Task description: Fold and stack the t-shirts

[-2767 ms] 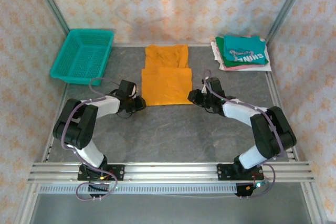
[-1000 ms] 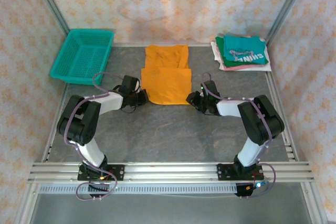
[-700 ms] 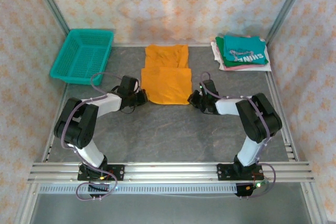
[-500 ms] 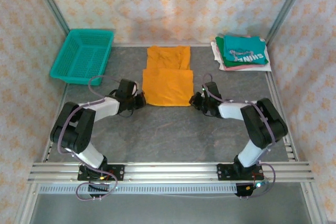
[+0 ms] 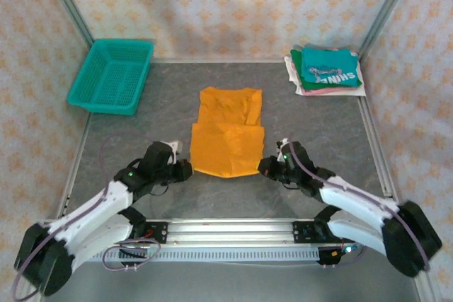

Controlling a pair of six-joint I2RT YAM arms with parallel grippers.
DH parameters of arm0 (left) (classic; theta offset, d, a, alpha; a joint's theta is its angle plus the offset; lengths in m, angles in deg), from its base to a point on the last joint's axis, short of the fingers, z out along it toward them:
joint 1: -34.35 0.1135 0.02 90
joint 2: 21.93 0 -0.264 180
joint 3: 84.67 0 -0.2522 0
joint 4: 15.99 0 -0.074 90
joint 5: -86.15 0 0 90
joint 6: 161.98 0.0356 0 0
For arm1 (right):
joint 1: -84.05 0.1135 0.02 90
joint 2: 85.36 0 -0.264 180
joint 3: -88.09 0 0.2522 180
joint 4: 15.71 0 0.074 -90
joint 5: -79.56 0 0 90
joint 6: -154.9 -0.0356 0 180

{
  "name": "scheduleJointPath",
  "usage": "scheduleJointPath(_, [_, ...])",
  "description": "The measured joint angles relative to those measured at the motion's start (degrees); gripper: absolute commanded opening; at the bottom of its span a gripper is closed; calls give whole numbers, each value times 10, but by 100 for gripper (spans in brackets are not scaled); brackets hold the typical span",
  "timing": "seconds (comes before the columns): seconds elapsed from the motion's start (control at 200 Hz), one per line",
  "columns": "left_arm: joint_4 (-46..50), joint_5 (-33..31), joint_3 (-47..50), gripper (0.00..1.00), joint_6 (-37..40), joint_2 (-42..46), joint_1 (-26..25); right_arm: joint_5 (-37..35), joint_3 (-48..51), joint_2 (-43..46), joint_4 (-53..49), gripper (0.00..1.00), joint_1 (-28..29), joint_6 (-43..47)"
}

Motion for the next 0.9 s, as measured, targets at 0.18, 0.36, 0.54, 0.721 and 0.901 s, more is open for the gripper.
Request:
scheduleJointPath(0.18, [110, -7, -21, 0, -31, 76, -9, -49, -17, 126, -131, 0, 10, -20])
scheduleJointPath(0.36, [156, -31, -152, 0, -11, 0, -5, -106, -123, 91, -206, 0, -2, -3])
scheduleJointPath(0.54, [117, -26, -262, 0, 30, -117, 11, -118, -191, 9, -202, 0, -45, 28])
scheduleJointPath(0.721, [101, -29, -208, 37, 38, -151, -51, -119, -166, 1, -190, 0, -50, 35])
scheduleJointPath(0.901, [84, -82, -192, 38, 86, -168, -230, -122, -129, -5, -176, 0, -70, 32])
